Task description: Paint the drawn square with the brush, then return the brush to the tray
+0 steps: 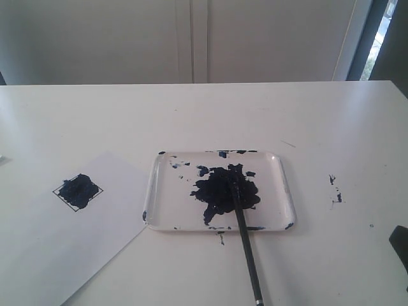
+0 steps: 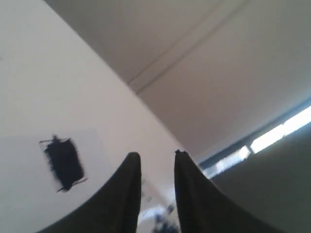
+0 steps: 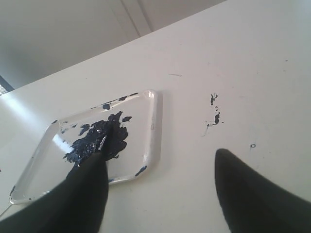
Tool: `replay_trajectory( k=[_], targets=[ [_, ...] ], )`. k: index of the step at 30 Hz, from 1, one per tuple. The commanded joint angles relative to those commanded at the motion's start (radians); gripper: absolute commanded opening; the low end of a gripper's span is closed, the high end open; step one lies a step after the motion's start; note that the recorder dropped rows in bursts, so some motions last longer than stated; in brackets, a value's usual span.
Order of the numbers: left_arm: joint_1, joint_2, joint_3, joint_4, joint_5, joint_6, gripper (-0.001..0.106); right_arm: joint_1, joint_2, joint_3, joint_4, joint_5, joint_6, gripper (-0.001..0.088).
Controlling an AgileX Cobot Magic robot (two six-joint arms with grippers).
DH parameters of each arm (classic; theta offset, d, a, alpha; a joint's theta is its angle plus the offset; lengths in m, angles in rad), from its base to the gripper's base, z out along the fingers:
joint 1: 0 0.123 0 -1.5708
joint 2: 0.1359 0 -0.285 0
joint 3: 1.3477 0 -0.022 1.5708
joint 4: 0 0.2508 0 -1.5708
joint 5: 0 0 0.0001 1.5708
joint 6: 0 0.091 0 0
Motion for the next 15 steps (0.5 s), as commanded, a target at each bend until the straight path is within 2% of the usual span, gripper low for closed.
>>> replay_trajectory(
  k=[3, 7, 10, 11, 13, 15],
  targets=[
    [0.0, 0.0, 0.0, -0.056, -0.018, 0.0, 0.031, 0.0, 0.0, 0.0, 0.0, 0.0, 0.0, 0.06],
    [0.0, 0.0, 0.0, 0.039, -0.003, 0.0, 0.031, 0.0, 0.0, 0.0, 0.0, 0.0, 0.0, 0.06],
    [0.0, 0.0, 0.003, 0.048, 0.017, 0.027, 0.031, 0.0, 0.0, 0.0, 0.0, 0.0, 0.0, 0.06],
    [0.0, 0.0, 0.004, 0.055, 0.017, 0.113, 0.031, 0.0, 0.0, 0.0, 0.0, 0.0, 0.0, 0.06],
    [0.0, 0.0, 0.004, 0.049, 0.017, 0.376, 0.031, 0.0, 0.0, 0.0, 0.0, 0.0, 0.0, 0.06],
    [0.0, 0.0, 0.004, 0.032, 0.095, 0.669, 0.031, 0.0, 0.0, 0.0, 0.0, 0.0, 0.0, 0.06]
  ],
)
